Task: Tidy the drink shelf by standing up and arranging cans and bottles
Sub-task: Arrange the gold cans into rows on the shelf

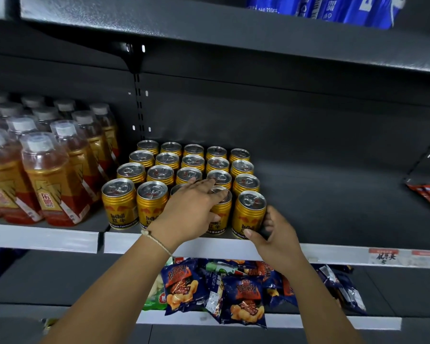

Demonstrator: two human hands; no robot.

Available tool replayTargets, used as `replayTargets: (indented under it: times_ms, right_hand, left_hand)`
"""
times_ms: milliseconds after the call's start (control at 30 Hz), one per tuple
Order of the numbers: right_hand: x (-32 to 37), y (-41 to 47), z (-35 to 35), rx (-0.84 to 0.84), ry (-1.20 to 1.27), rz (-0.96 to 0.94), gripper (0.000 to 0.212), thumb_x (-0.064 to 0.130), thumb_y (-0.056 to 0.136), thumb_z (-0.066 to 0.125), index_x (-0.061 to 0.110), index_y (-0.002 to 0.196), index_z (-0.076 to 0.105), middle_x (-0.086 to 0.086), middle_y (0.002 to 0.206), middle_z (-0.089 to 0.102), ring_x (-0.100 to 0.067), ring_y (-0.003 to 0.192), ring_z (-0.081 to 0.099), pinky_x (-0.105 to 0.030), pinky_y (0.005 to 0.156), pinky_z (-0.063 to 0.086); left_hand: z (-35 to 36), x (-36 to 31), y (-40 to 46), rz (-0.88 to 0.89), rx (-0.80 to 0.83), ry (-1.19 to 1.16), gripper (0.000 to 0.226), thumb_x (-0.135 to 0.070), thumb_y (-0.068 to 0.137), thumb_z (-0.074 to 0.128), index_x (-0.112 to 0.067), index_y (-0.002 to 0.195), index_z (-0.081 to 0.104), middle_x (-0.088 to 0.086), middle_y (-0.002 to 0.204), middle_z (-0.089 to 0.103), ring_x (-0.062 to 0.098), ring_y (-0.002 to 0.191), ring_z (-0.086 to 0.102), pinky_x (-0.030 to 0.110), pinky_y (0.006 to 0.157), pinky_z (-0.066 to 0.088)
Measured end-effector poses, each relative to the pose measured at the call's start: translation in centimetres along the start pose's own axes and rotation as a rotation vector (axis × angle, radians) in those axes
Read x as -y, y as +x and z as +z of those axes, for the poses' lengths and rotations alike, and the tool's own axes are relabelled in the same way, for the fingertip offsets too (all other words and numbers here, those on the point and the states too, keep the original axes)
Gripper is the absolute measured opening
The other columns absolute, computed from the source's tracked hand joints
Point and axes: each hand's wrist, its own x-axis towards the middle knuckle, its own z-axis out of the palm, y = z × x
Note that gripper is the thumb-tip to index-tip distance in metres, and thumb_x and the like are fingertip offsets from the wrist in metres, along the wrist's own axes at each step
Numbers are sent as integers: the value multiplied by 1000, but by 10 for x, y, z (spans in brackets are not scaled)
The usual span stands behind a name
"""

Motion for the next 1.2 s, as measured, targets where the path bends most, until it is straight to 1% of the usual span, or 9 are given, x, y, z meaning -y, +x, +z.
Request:
replayTargets:
  times_ms: [200, 533, 667, 733, 800, 900, 967, 1067, 1200]
  right_hand:
    - [3, -2, 2, -26, -7, -3, 68, 38, 76, 87, 31, 134, 53, 12, 122, 63, -5, 110, 59, -15, 86, 44]
    - [5, -3, 6, -62, -21, 12, 54, 37, 76, 86, 42, 119, 54, 21, 108, 65, 10, 98, 56, -9, 78, 40]
    - [6, -3, 7, -52, -41, 4, 57, 38, 78, 84, 35, 127, 54, 14, 114, 66, 9, 99, 55, -16, 82, 44]
    - [7, -4, 7, -57, -48, -8, 58, 39, 79, 83, 34, 128, 54, 11, 118, 65, 2, 102, 57, -28, 91, 51]
    - [8, -7, 6, -71, -47, -27, 66, 41, 77, 84, 33, 135, 52, 10, 127, 63, -8, 115, 57, -39, 102, 51]
    - [10, -11, 6, -132, -15, -36, 90, 44, 73, 87, 36, 148, 39, 12, 146, 50, -12, 133, 47, -39, 109, 45]
    - [13, -12, 9, -141, -5, -24, 99, 44, 71, 88, 35, 152, 33, 9, 152, 44, -15, 138, 43, -44, 111, 44]
    - [18, -10, 15, -128, 48, -26, 95, 35, 73, 90, 34, 151, 36, 7, 148, 50, -15, 134, 50, -47, 109, 47]
    - [19, -7, 20, -151, 56, -8, 92, 30, 72, 91, 31, 149, 41, 4, 142, 56, -18, 129, 55, -48, 107, 50]
  left_hand:
    - [1, 4, -2, -8, -18, 12, 67, -47, 94, 55, -30, 152, 28, -2, 162, 21, 18, 149, 14, 39, 121, 3]
    - [4, 7, -4, -8, -44, 45, 69, -59, 93, 46, -28, 152, 28, -7, 161, 22, 17, 149, 15, 38, 121, 5]
    - [3, 6, -4, -8, -42, 53, 70, -59, 93, 46, -28, 153, 26, -5, 162, 21, 18, 150, 13, 39, 122, 5]
    - [0, 7, -6, 1, -32, 22, 75, -61, 91, 49, -28, 154, 23, -3, 163, 17, 18, 150, 9, 37, 122, 2]
    - [-6, 14, -9, -7, -48, -34, 87, -62, 84, 59, -30, 154, 19, -1, 163, 12, 19, 151, 5, 33, 119, -4]
    - [-21, 39, -16, -71, -73, -39, 101, -60, 72, 75, -29, 153, 24, -2, 162, 18, 20, 150, 10, 32, 115, -6]
    - [-31, 57, -21, -109, -67, -1, 96, -58, 68, 78, -26, 148, 38, -1, 157, 33, 20, 147, 21, 36, 117, -2]
    - [-35, 64, -27, -125, -46, 24, 76, -57, 69, 78, -25, 135, 57, 0, 148, 48, 21, 140, 36, 42, 119, 6]
    - [-25, 54, -31, -101, -63, 15, 60, -52, 76, 74, -22, 127, 64, 1, 137, 58, 21, 131, 47, 39, 119, 13]
